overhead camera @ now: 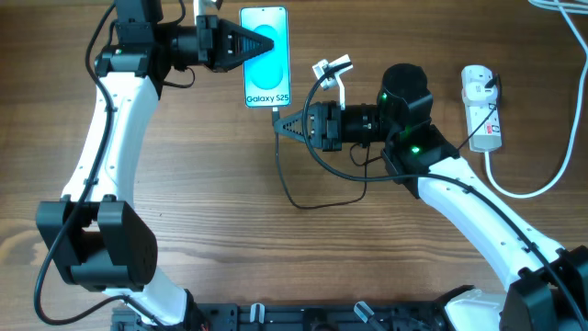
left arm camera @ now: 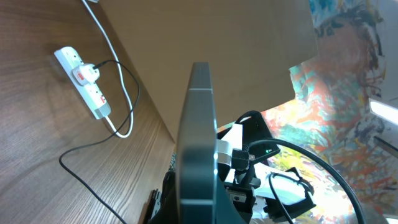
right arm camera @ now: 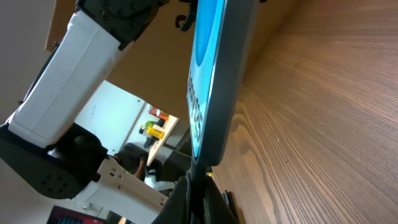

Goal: Plug charger to phone and switch on socket

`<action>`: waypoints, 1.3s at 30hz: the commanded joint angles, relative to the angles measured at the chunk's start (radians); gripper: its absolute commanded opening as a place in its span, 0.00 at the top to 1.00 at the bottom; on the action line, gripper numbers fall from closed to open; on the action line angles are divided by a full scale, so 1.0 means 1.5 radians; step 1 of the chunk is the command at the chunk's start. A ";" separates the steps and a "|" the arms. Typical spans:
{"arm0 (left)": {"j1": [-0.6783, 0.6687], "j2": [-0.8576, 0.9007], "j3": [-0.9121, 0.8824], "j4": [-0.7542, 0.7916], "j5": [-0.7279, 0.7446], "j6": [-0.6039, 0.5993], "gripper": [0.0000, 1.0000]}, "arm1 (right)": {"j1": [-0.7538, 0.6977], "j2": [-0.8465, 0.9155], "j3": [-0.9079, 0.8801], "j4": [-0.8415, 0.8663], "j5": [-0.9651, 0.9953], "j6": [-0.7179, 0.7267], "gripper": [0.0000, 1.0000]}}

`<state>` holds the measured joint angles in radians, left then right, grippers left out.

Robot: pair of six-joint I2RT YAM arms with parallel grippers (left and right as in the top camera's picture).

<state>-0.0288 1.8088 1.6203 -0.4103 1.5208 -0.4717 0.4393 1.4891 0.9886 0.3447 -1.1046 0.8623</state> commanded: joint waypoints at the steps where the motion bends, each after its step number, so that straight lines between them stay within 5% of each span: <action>1: -0.006 -0.014 0.006 0.003 0.037 0.013 0.96 | -0.005 0.007 -0.001 0.010 -0.010 -0.009 0.96; 39: -0.006 -0.014 0.006 0.017 0.025 0.013 0.96 | 0.009 0.038 -0.001 0.065 -0.038 0.037 0.96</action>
<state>-0.0326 1.8088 1.6203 -0.3939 1.5352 -0.4614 0.4469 1.5391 0.9878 0.4263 -1.1275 0.8993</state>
